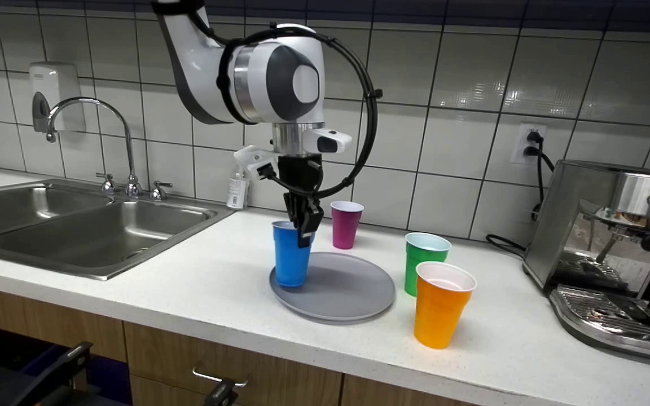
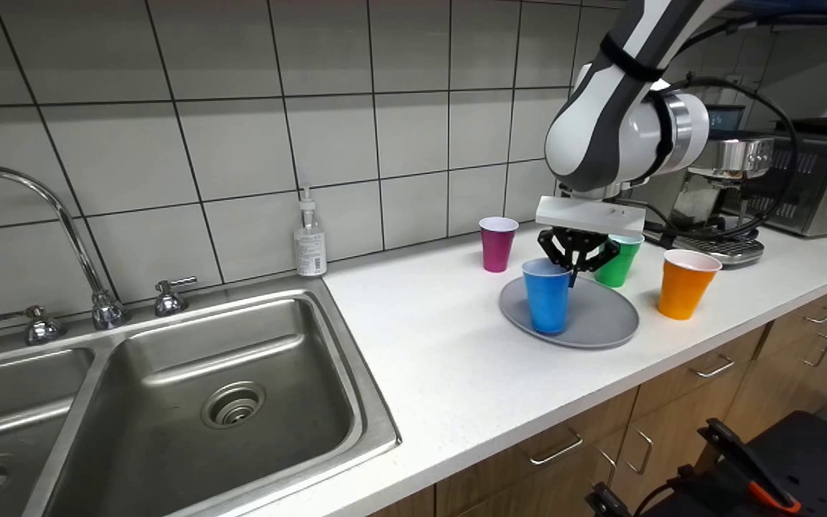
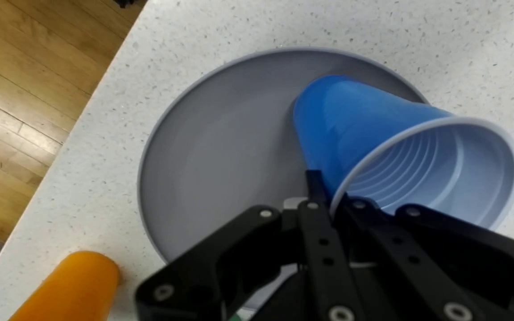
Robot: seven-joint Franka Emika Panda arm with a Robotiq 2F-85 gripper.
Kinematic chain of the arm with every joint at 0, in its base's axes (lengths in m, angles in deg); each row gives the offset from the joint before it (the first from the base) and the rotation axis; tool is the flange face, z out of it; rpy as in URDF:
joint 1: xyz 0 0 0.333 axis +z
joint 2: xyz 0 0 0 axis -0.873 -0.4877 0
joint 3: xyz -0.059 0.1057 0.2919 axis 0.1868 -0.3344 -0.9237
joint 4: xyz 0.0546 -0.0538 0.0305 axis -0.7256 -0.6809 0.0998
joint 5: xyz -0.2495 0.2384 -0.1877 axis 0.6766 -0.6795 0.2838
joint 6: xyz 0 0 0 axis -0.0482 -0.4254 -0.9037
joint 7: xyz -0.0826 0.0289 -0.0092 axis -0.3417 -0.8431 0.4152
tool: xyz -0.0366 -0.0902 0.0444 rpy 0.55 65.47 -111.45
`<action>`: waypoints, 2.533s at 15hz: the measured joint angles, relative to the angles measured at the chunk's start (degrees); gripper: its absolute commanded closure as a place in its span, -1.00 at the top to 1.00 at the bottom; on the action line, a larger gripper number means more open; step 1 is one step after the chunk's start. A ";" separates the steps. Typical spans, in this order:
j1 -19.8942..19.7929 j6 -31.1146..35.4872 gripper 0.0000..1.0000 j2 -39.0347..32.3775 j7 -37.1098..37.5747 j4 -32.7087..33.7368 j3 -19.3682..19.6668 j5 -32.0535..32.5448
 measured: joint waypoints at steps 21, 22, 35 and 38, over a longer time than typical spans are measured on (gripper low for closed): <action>-1.49 1.81 1.00 2.67 1.36 -1.21 0.39 0.04; -1.79 1.87 1.00 3.22 1.36 -1.46 0.40 0.12; -3.75 1.91 1.00 7.38 3.82 -0.03 -0.63 2.41; -3.75 1.91 1.00 5.86 5.34 2.57 -1.42 2.41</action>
